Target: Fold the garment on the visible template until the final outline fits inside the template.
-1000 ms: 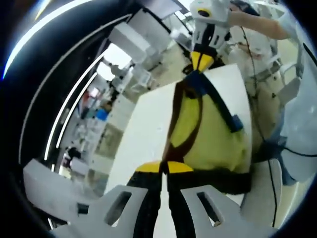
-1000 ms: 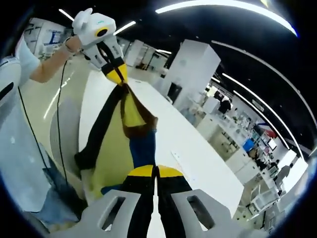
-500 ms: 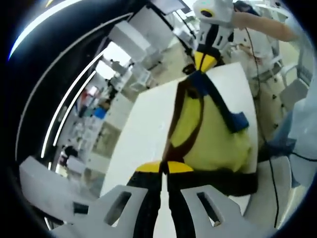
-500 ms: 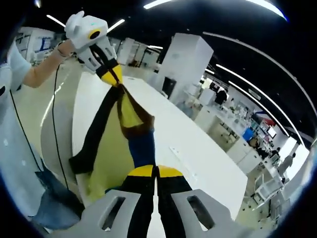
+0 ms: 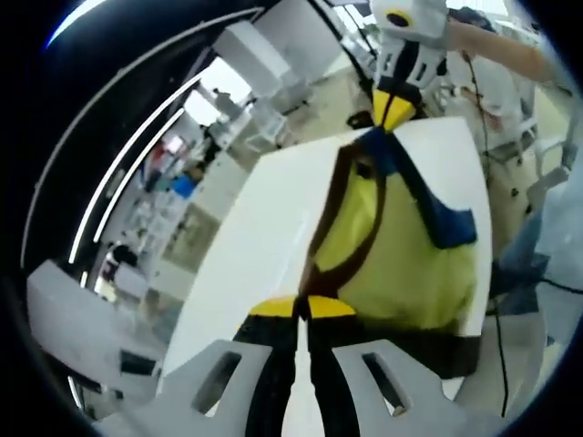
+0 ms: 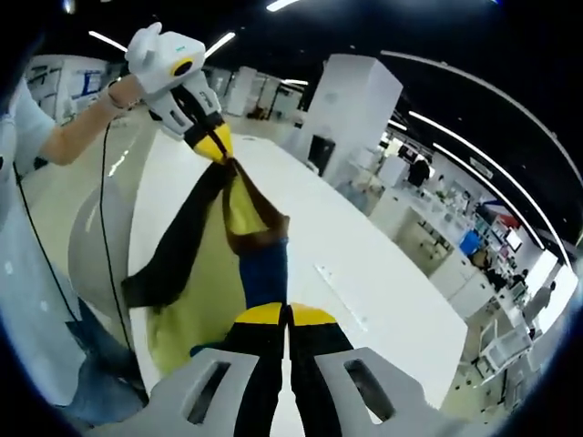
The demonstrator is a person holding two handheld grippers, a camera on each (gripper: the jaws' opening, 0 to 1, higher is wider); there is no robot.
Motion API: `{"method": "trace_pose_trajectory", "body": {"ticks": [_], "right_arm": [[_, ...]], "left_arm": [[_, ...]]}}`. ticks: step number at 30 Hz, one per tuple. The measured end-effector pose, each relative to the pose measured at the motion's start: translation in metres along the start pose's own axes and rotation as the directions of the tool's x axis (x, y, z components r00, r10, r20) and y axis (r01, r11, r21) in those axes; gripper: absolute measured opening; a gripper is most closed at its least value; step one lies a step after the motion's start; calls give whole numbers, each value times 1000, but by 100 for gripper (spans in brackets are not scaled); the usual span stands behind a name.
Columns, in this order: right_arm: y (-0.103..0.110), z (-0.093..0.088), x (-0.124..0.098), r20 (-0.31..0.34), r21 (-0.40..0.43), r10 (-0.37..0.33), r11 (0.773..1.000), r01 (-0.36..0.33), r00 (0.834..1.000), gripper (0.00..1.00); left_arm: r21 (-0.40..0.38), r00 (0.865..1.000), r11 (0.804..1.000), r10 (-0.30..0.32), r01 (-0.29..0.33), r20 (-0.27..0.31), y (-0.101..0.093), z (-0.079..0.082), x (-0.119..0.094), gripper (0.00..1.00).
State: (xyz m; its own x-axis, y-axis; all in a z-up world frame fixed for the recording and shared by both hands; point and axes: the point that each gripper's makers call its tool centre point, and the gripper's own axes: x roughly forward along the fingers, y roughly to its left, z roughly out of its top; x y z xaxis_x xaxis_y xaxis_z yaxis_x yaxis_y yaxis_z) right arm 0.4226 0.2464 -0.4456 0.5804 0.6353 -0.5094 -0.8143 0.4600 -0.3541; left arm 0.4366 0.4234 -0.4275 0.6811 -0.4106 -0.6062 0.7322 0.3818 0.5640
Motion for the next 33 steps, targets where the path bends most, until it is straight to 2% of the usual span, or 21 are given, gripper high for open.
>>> {"method": "trace_pose_trajectory", "body": {"ticks": [6, 14, 23, 28, 33], "right_arm": [[-13, -12, 8, 5, 9, 17, 1000, -17, 1000, 1], [-33, -20, 22, 13, 7, 40, 999, -40, 999, 1], [-42, -32, 43, 14, 29, 59, 998, -59, 998, 1], [-48, -44, 57, 6, 60, 60, 996, -60, 998, 1], [-54, -56, 68, -11, 75, 65, 995, -64, 998, 1]], "left_arm": [[-38, 1000, 999, 1, -2, -23, 6, -2, 21, 0], [-60, 999, 998, 17, -19, -40, 12, 0, 36, 0], [-80, 996, 997, 10, -18, -92, 14, -13, 66, 0], [-92, 996, 995, 13, -21, -89, 19, -14, 80, 0], [-113, 996, 994, 2, -12, -87, 16, -19, 94, 0]]}}
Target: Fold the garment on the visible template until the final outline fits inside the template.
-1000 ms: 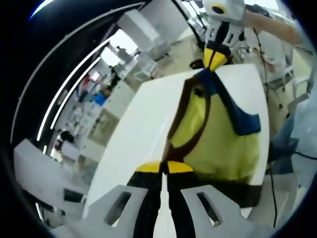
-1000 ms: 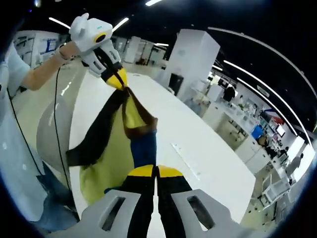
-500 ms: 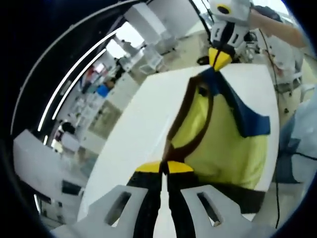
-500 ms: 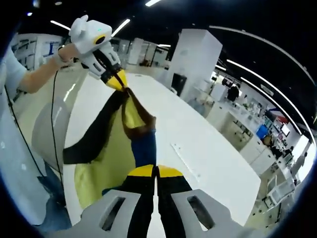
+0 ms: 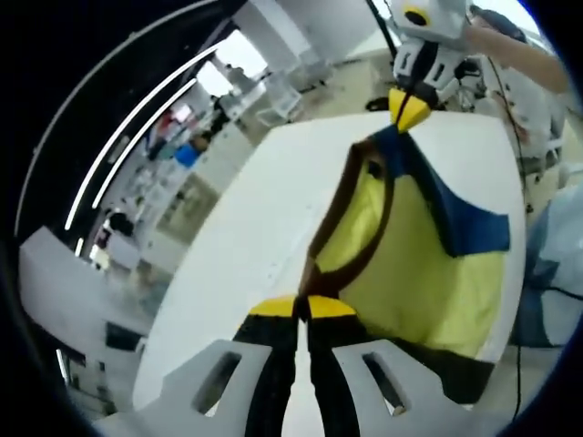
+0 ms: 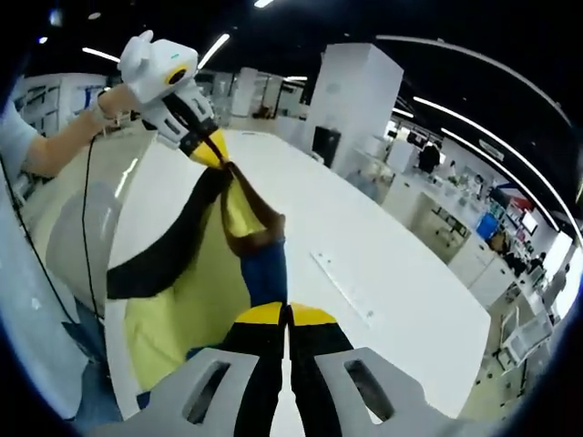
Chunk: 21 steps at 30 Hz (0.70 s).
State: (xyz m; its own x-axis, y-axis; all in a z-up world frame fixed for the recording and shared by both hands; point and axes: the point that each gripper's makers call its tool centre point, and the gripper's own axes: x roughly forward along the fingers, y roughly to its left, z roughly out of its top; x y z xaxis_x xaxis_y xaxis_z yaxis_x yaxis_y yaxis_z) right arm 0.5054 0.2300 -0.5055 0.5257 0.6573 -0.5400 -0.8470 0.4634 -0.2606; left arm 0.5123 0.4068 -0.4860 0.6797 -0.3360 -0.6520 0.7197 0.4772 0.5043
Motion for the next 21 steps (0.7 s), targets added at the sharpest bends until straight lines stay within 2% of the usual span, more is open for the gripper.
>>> {"method": "trace_pose_trajectory", "body": {"ticks": [13, 21], "right_arm": [[-25, -20, 33, -5, 50, 6, 999, -6, 1000, 1], [-39, -35, 57, -31, 72, 10, 997, -8, 999, 1]], "left_arm": [[-38, 999, 999, -35, 34, -29, 6, -14, 45, 0], [-51, 997, 997, -58, 56, -47, 17, -24, 77, 0]]}}
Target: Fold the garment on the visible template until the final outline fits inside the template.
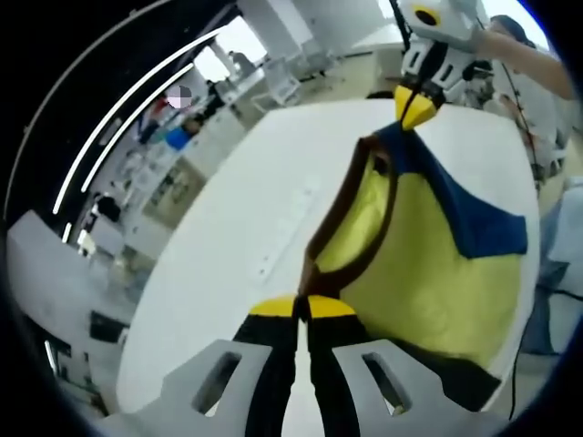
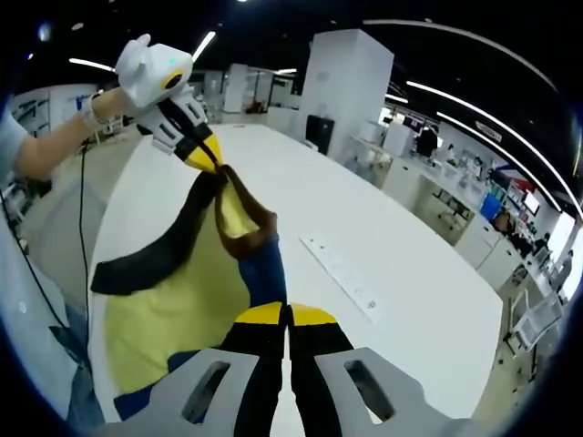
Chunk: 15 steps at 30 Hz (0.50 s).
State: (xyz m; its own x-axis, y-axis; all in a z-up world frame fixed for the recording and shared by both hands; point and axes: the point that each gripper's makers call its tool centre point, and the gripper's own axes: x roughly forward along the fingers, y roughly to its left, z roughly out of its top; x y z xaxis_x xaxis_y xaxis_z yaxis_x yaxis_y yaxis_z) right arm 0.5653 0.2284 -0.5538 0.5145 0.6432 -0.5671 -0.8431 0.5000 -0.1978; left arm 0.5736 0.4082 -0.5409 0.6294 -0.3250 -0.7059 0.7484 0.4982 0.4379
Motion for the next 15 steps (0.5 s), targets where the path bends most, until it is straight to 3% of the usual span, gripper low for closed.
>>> {"method": "trace_pose_trajectory", "body": {"ticks": [15], "right_arm": [[-26, -31, 47, -33, 73, 26, 997, -24, 999, 1]], "left_arm": [[-59, 998, 997, -56, 53, -38, 12, -23, 62, 0]]}}
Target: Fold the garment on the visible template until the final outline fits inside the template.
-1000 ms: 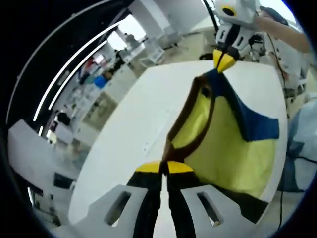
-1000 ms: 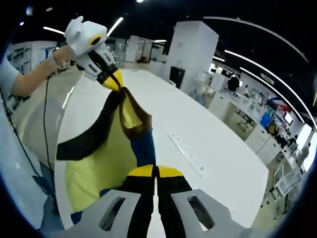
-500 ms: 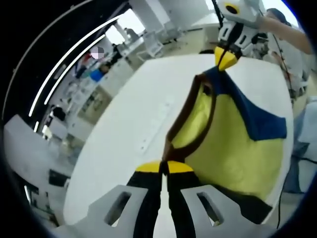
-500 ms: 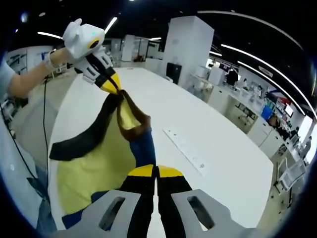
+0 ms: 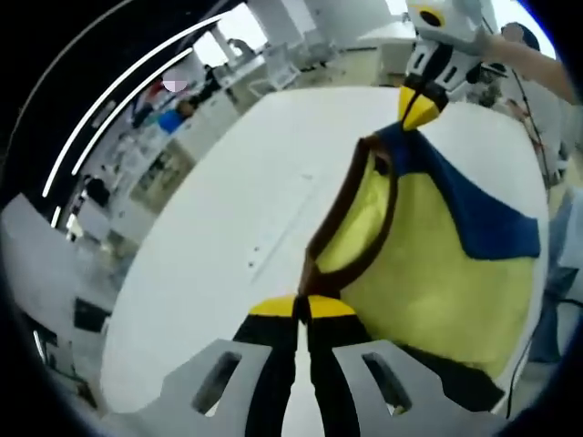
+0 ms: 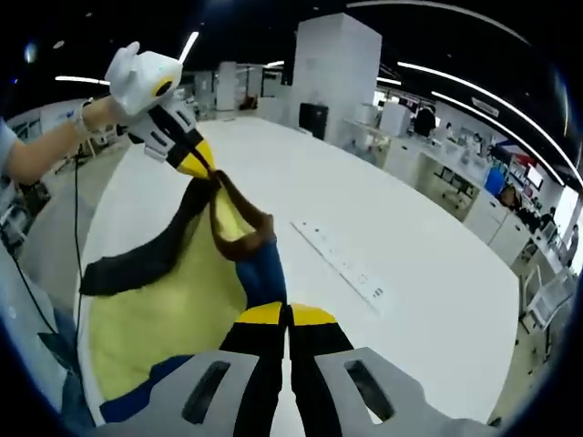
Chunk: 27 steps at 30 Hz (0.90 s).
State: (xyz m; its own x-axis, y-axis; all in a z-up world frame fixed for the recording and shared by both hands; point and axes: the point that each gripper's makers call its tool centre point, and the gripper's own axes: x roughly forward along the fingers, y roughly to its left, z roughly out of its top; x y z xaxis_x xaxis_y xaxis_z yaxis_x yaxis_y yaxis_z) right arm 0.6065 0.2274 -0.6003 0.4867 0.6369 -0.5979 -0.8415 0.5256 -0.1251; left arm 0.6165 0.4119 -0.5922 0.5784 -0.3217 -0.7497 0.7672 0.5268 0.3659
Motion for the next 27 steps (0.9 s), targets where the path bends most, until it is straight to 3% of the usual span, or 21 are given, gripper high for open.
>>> {"method": "trace_pose_trajectory", "body": {"ticks": [17, 27], "right_arm": [[-21, -25, 41, -28, 44, 12, 999, -11, 1000, 1], [-27, -35, 62, -38, 68, 21, 997, -18, 999, 1]], "left_arm": [[-44, 999, 999, -29, 27, -42, 8, -18, 54, 0], [-71, 997, 997, -41, 37, -63, 11, -31, 75, 0]]}}
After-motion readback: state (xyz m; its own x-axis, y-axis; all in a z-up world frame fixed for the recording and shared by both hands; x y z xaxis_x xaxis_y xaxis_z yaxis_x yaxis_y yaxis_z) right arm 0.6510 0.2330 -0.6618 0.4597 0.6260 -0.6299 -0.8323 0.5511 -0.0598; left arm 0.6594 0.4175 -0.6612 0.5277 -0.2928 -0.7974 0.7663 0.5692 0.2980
